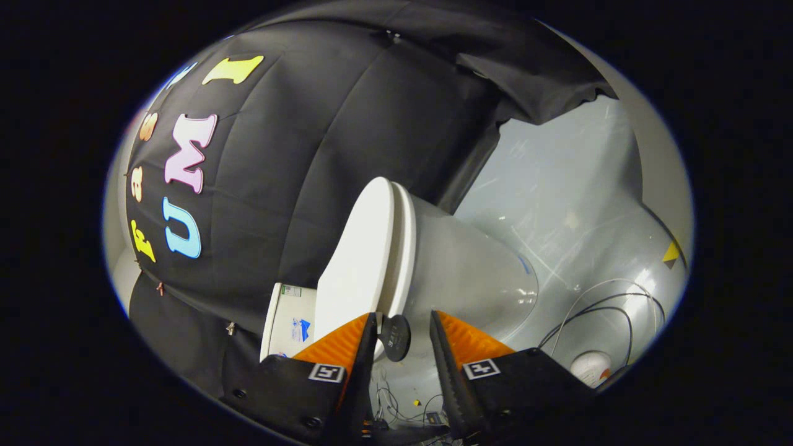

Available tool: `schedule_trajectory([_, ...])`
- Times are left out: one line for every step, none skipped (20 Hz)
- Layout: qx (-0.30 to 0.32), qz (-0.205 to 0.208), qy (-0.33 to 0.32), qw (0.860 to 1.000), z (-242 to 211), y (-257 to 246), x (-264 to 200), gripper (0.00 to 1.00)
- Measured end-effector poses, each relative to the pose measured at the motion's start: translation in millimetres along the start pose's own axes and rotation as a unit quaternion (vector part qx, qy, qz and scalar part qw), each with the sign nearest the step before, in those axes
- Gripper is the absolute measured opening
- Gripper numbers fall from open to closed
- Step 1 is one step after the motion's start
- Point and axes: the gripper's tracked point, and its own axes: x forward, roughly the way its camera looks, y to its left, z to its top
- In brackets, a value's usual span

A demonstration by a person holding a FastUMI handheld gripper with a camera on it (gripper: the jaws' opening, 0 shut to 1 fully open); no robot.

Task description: Open the toilet lid.

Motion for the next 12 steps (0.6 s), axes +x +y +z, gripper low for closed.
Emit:
schedule_trajectory([0.009,0.006,0.0,1.0,0.3,2.6,0.2,0.53])
schedule_trajectory([0.014,-0.003,0.002,1.0,-0.2,-3.7,3.4,0.53])
schedule_trajectory([0.023,0.004,0.004,1.0,-0.9,-1.6,4.8,0.38])
schedule_trajectory([0.034,0.008,0.008,0.999,-1.0,-1.4,3.2,0.39])
schedule_trajectory([0.039,0.017,0.006,0.999,0.8,0.5,3.9,0.39])
schedule_trajectory([0.044,0.02,0.01,0.999,-1.3,1.6,5.3,0.38])
schedule_trajectory([0.05,0.029,0.017,0.998,-3.6,4.2,6.0,0.38])
schedule_trajectory([0.043,0.028,0.022,0.998,-9.4,2.9,3.8,0.38])
schedule_trajectory([0.054,0.015,0.013,0.998,3.8,1.1,23.0,0.25])
schedule_trajectory([0.052,0.022,0.018,0.998,-3.5,2.2,11.5,0.12])
schedule_trajectory([0.052,0.024,0.022,0.998,-6.0,1.5,11.7,0.12])
schedule_trajectory([0.059,0.026,0.022,0.998,-4.6,2.6,9.3,0.13])
